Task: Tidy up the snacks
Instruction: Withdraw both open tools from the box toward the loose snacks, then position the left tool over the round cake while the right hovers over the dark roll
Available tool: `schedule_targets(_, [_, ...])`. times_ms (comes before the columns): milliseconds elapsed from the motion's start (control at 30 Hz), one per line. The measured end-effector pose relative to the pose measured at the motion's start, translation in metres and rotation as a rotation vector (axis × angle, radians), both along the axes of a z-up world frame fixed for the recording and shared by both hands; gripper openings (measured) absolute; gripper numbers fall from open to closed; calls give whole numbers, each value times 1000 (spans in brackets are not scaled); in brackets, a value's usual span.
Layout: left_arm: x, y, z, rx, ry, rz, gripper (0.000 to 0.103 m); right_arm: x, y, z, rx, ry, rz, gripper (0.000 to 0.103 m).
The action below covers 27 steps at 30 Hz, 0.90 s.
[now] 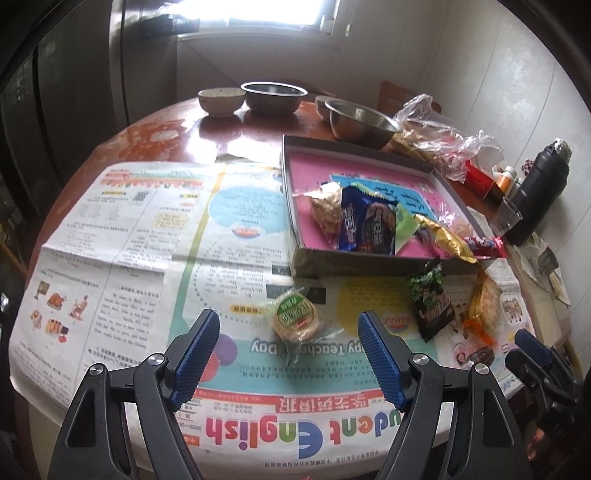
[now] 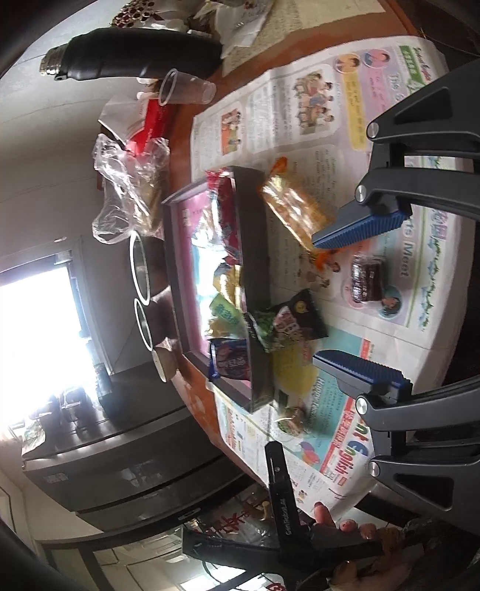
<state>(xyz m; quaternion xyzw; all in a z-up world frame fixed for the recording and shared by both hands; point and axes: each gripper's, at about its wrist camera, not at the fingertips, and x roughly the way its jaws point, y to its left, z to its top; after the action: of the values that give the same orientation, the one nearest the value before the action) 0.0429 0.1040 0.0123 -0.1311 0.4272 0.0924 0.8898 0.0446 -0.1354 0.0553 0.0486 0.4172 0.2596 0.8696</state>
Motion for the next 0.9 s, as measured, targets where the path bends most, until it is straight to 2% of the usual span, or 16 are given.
schedule_targets(567, [4, -3, -21, -9, 21, 53, 79, -9, 6, -28, -42, 56, 14, 57])
schedule_targets(900, [11, 1, -30, -49, 29, 79, 79, -3, 11, -39, -92, 32, 9, 57])
